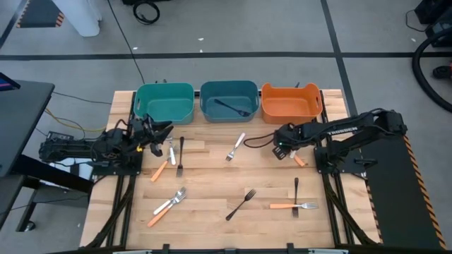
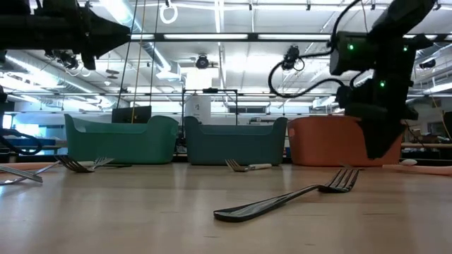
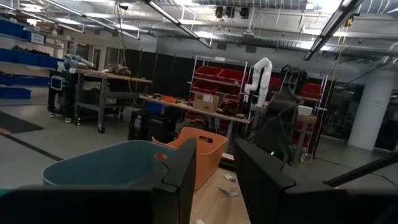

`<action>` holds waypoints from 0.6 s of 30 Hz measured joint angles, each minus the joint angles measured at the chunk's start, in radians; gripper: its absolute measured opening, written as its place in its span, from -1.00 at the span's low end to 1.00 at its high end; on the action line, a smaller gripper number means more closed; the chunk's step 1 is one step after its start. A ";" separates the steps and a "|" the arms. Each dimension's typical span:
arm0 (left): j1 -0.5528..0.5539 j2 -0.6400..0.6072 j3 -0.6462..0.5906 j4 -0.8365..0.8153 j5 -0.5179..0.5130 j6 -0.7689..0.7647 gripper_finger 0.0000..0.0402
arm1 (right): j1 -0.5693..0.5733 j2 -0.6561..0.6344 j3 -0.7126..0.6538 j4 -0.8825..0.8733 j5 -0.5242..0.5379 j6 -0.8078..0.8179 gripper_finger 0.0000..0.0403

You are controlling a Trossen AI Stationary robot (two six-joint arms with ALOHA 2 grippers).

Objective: Sort silverware by color (type)
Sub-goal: Put the yellow fork into the orange bin

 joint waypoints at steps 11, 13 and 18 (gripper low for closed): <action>0.000 0.000 0.000 0.022 0.000 0.068 -0.42 | -0.029 0.007 -0.087 0.103 -0.003 -0.023 -0.22; 0.000 0.000 0.000 0.023 -0.001 0.069 -0.42 | -0.029 0.018 -0.093 0.115 0.002 -0.030 -0.22; 0.000 0.000 0.000 0.024 -0.001 0.069 -0.42 | -0.028 0.061 -0.093 0.123 0.010 -0.029 -0.28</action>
